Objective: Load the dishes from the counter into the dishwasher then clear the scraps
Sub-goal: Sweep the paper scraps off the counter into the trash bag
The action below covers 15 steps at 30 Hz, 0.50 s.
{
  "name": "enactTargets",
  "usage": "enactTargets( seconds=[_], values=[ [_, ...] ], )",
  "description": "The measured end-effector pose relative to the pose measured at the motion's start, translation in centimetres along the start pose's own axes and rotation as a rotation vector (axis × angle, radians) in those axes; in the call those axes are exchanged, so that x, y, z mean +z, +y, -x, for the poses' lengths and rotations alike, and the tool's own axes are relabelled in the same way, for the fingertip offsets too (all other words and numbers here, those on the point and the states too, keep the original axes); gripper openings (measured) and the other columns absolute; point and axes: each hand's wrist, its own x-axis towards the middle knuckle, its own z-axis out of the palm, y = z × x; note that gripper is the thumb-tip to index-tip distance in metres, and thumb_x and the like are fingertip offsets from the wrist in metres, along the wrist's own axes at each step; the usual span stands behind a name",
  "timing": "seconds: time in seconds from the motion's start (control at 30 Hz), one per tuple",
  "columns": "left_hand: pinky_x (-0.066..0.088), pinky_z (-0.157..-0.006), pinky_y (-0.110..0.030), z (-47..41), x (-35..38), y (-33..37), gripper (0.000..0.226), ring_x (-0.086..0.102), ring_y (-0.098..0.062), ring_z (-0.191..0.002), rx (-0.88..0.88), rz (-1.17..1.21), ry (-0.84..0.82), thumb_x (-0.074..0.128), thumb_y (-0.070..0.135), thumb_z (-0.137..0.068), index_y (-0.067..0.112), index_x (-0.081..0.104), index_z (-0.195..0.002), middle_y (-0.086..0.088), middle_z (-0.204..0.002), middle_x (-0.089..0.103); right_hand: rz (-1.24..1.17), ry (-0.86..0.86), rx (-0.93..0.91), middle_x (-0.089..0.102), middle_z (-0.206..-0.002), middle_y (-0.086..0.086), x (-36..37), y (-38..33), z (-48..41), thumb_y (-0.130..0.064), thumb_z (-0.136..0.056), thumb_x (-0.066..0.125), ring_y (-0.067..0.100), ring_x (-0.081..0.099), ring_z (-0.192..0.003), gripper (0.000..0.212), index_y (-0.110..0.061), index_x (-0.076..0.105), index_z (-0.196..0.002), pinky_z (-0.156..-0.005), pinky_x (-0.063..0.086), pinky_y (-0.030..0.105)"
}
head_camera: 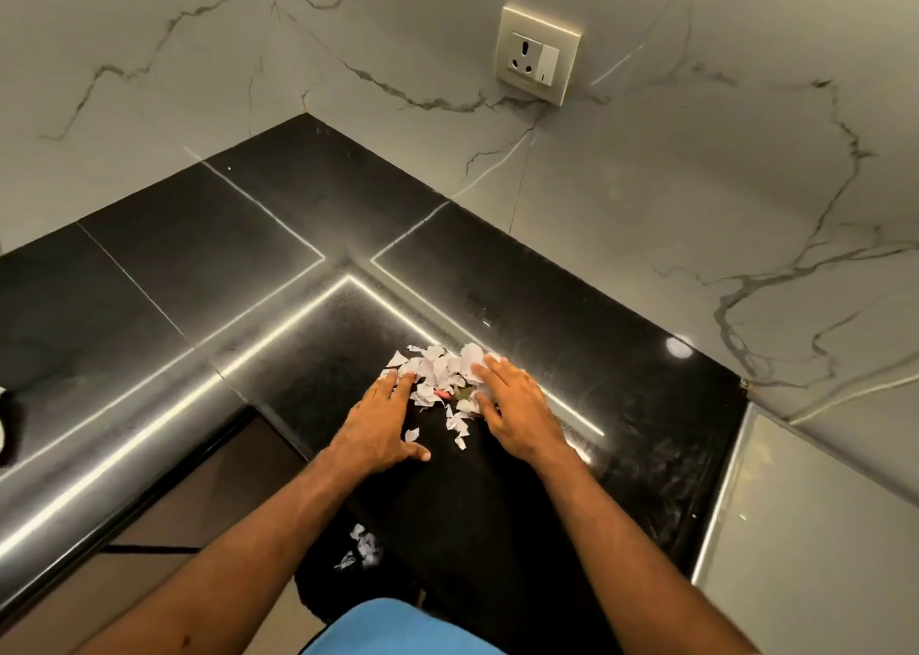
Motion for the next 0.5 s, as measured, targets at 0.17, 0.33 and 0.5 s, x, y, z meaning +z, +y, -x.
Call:
enactTargets(
  seconds=[0.17, 0.33, 0.5],
  values=[
    [0.016, -0.126, -0.043, 0.5, 1.0, -0.4, 0.12, 0.002, -0.026, -0.155, 0.038, 0.069, -0.037, 0.077, 0.059, -0.077, 0.026, -0.001, -0.162, -0.005, -0.169, -0.001, -0.104, 0.117, 0.089, 0.012, -0.172, -0.017, 1.0, 0.9, 6.3, -0.045, -0.112, 0.033, 0.004, -0.001, -0.159, 0.049, -0.041, 0.029, -0.161, -0.131, 0.003, 0.039],
    [0.012, -0.122, -0.03, 3.0, 2.9, 0.7, 0.101, 0.004, -0.02, -0.154, 0.206, 0.155, -0.054, 0.07, 0.056, -0.087, 0.033, 0.006, -0.162, 0.0, -0.169, 0.002, -0.206, 0.119, 0.141, 0.015, -0.17, -0.021, 2.0, -0.3, 9.9, -0.047, -0.112, 0.033, -0.005, -0.002, -0.157, 0.048, -0.042, 0.031, -0.16, -0.132, 0.002, 0.04],
    [0.024, -0.121, -0.035, 3.6, 3.0, 1.5, 0.1, 0.017, -0.021, -0.149, 0.092, 0.25, 0.114, 0.073, 0.054, -0.085, 0.029, 0.014, -0.161, 0.0, -0.164, 0.013, -0.358, 0.208, 0.239, 0.014, -0.171, -0.022, 0.9, -1.0, 9.3, -0.056, -0.11, 0.03, -0.005, 0.006, -0.156, 0.053, -0.044, 0.023, -0.162, -0.127, 0.006, 0.035]
  ],
)
